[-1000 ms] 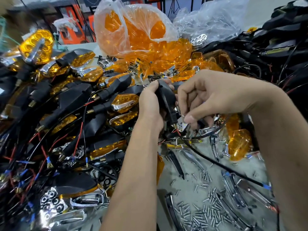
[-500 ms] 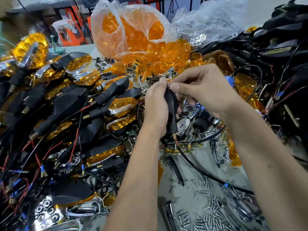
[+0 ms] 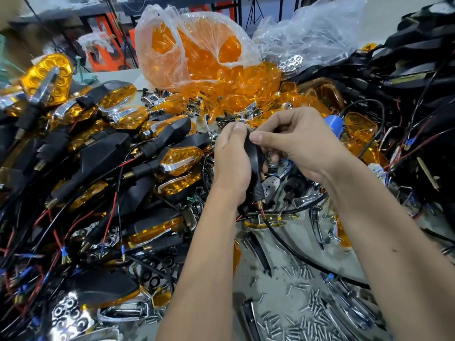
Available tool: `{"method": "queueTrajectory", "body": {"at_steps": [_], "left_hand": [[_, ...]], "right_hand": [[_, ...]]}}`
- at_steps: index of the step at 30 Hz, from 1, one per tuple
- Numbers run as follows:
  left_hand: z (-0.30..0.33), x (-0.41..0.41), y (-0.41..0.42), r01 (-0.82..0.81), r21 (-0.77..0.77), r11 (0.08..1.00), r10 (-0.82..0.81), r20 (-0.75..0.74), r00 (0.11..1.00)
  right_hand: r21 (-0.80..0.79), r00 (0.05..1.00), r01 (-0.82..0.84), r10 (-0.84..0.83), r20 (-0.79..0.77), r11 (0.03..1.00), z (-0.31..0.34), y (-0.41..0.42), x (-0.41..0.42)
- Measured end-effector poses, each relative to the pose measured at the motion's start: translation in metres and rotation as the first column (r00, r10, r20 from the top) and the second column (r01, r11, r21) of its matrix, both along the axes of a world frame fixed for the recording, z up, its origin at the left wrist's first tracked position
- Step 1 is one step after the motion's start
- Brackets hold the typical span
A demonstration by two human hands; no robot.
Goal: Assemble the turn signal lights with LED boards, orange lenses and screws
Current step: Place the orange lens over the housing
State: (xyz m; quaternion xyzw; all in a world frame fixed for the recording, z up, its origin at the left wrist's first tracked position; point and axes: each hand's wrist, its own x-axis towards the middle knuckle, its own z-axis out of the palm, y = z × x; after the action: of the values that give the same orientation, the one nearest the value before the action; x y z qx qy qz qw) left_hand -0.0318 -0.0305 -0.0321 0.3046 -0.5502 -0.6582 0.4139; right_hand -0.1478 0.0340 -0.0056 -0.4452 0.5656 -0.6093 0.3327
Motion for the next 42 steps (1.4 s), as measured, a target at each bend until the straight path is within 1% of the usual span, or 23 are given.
{"method": "queueTrajectory", "body": {"at_steps": [4,6,10,13,15,16,17,18,19,20,21,22,24,26,28,31,33,34,36,39,40,41,42], "left_hand": [[0.0,0.002,0.002,0.054,-0.037,0.998,-0.053,0.011,0.999],[0.001,0.003,0.002,0.106,-0.03,0.994,-0.106,-0.002,0.994],[0.004,0.005,0.006,0.219,0.007,0.976,-0.217,-0.109,0.97],[0.005,0.003,0.009,0.248,0.029,0.968,-0.241,-0.163,0.957],[0.006,0.002,0.01,0.275,0.027,0.961,-0.265,-0.188,0.946],[0.006,0.002,0.01,0.292,0.019,0.956,-0.282,-0.195,0.939],[0.006,0.003,0.01,0.305,0.009,0.952,-0.297,-0.201,0.934],[0.007,0.003,0.01,0.314,0.001,0.949,-0.307,-0.21,0.928],[0.007,0.004,0.01,0.321,-0.006,0.947,-0.314,-0.224,0.922],[0.007,0.004,0.011,0.326,-0.014,0.945,-0.32,-0.24,0.916],[0.007,0.004,0.011,0.33,-0.024,0.944,-0.325,-0.255,0.911],[0.007,0.004,0.012,0.334,-0.036,0.942,-0.331,-0.263,0.906],[0.008,0.004,0.013,0.335,-0.049,0.941,-0.335,-0.271,0.902],[0.01,0.003,0.013,0.32,-0.034,0.947,-0.316,-0.284,0.905],[0.01,0.002,0.012,0.275,0.011,0.961,-0.261,-0.278,0.924],[0.007,0.002,0.01,0.175,0.097,0.98,-0.153,-0.205,0.967],[0.005,0.003,0.007,0.115,0.148,0.982,-0.094,-0.14,0.986],[0.004,0.002,0.006,0.089,0.172,0.981,-0.071,-0.111,0.991],[0.003,0.002,0.004,0.043,0.214,0.976,-0.029,-0.068,0.997],[0.001,0.001,0.002,0.0,0.233,0.972,0.0,0.0,1.0],[0.0,0.001,0.001,-0.004,0.235,0.972,-0.001,0.022,1.0],[0.0,0.001,0.001,-0.005,0.235,0.972,-0.005,0.041,0.999],[0.0,0.001,0.001,-0.002,0.232,0.973,-0.012,0.059,0.998]], "right_hand": [[0.116,0.983,-0.071,0.051,0.174,0.991,0.0,0.002,-0.004],[0.157,0.974,-0.122,0.088,0.209,0.98,0.001,0.002,-0.009],[0.138,0.931,-0.268,0.22,0.29,0.953,0.001,0.004,-0.016],[0.132,0.927,-0.26,0.209,0.31,0.957,0.003,0.006,-0.015],[0.148,0.952,-0.161,0.115,0.283,0.976,0.007,0.009,-0.015],[0.187,0.983,-0.036,0.001,0.183,0.982,0.008,0.01,-0.017],[0.237,0.987,0.156,-0.158,-0.01,0.959,0.009,0.01,-0.02],[0.261,0.908,0.391,-0.323,-0.268,0.883,0.009,0.011,-0.025],[0.234,0.736,0.609,-0.43,-0.523,0.758,0.007,0.012,-0.031],[0.204,0.569,0.741,-0.439,-0.695,0.639,0.007,0.015,-0.035],[0.223,0.489,0.797,-0.382,-0.784,0.561,0.008,0.017,-0.037],[0.291,0.486,0.809,-0.303,-0.82,0.511,0.008,0.018,-0.037],[0.416,0.527,0.786,-0.146,-0.837,0.457,0.006,0.019,-0.031],[0.429,0.511,0.771,-0.056,-0.858,0.471,0.0,0.016,-0.024],[0.415,0.513,0.763,-0.075,-0.855,0.496,-0.004,0.012,-0.02],[0.423,0.567,0.751,-0.169,-0.806,0.507,-0.008,0.009,-0.027],[0.471,0.661,0.71,-0.266,-0.702,0.523,-0.01,0.012,-0.039],[0.479,0.715,0.675,-0.335,-0.614,0.561,-0.011,0.013,-0.044],[0.429,0.793,0.605,-0.458,-0.401,0.671,-0.012,0.016,-0.053],[0.266,0.842,0.532,-0.536,-0.063,0.804,-0.006,0.016,-0.058],[0.191,0.842,0.509,-0.531,0.091,0.839,-0.003,0.016,-0.057],[0.114,0.816,0.504,-0.515,0.264,0.856,0.0,0.016,-0.057],[0.045,0.767,0.512,-0.48,0.426,0.858,0.004,0.016,-0.056]]}}
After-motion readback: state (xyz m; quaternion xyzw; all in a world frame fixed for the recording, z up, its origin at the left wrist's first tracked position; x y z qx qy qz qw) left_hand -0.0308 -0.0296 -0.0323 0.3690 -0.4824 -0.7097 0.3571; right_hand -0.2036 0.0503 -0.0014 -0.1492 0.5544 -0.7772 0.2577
